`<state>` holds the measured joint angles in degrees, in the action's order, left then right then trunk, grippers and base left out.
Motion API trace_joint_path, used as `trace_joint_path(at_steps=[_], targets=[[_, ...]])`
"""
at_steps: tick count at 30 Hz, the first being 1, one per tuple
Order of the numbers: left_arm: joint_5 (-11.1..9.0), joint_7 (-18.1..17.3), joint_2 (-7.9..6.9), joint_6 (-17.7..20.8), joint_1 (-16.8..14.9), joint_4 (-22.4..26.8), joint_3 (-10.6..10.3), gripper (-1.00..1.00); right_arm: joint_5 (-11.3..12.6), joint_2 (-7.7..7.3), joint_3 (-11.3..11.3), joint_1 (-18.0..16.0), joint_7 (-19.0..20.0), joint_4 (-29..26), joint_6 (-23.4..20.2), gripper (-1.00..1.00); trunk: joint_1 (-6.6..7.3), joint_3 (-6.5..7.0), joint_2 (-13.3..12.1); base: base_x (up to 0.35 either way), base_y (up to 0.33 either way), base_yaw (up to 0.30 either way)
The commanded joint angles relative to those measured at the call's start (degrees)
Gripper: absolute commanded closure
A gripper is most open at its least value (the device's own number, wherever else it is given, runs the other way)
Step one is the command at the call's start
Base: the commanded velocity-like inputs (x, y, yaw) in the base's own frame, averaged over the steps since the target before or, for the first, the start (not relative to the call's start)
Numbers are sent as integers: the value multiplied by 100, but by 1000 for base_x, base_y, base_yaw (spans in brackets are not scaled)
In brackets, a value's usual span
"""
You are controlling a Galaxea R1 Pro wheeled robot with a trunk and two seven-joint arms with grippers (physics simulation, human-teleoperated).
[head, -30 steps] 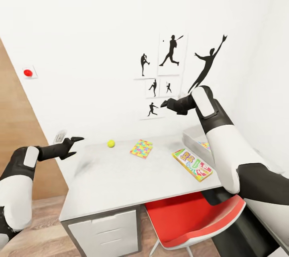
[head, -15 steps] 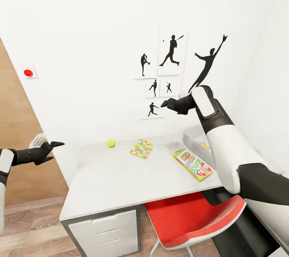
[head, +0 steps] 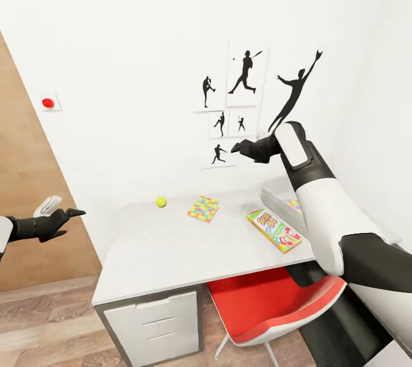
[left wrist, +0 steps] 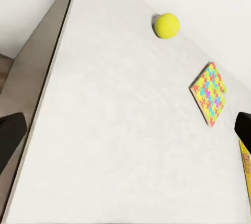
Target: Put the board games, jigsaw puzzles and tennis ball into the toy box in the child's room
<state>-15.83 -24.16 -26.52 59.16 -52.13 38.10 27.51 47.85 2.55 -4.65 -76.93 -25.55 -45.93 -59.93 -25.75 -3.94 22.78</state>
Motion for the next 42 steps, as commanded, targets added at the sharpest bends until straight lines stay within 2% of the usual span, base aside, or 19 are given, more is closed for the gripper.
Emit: trace_joint_path(at_steps=[1, 6, 7, 12, 18, 25, 33, 35, 39, 42], targets=[[41, -43, -6, 26, -2, 0, 19, -100, 58, -1, -9, -6, -61, -3, -7, -100, -4, -14, 14, -25, 11, 0], [82, -30, -81, 9, 29, 1, 5, -100, 57, 23, -15, -6, -64, 32, -7, -100, -4, -14, 14, -9, 4, 0], [165, -28, -92, 1, 76, 1, 1, -100, 52, 40, -12, -6, -64, 40, -7, -100, -4, -14, 14, 0, 0, 0], [275, -20, -98, -27, 95, -1, 0, -100, 49, 51, -10, -6, -64, 35, -7, -100, -4, -14, 14, 0, 0, 0], [313, -20, -99, -68, 110, -1, -7, -100, 46, 60, -15, -6, -69, 38, -7, -100, -4, -14, 14, 49, 0, 28], [321, -18, -99, -161, 168, -1, -8, -100, 41, 61, -10, -6, -72, 40, -7, -100, -4, -14, 14, 148, 79, 237], [406, -34, -100, -433, 312, -4, -9, -100, 40, 61, -9, -6, -73, 40, -7, -100, -4, -14, 14, 96, -11, 285], [410, -35, -99, -454, 323, -4, -55, -100, 40, 61, -9, -6, -73, 45, -7, -100, -4, -14, 14, -28, -124, 168], [414, -43, -103, -474, 333, -4, -310, -100, 40, 56, -35, -6, -73, 50, -7, -100, -4, -14, 14, -146, -24, 51], [414, -44, -101, -513, 334, -4, -384, -100, 40, 48, -43, -6, -73, 49, -7, -100, -4, -14, 14, -44, 7, 10]])
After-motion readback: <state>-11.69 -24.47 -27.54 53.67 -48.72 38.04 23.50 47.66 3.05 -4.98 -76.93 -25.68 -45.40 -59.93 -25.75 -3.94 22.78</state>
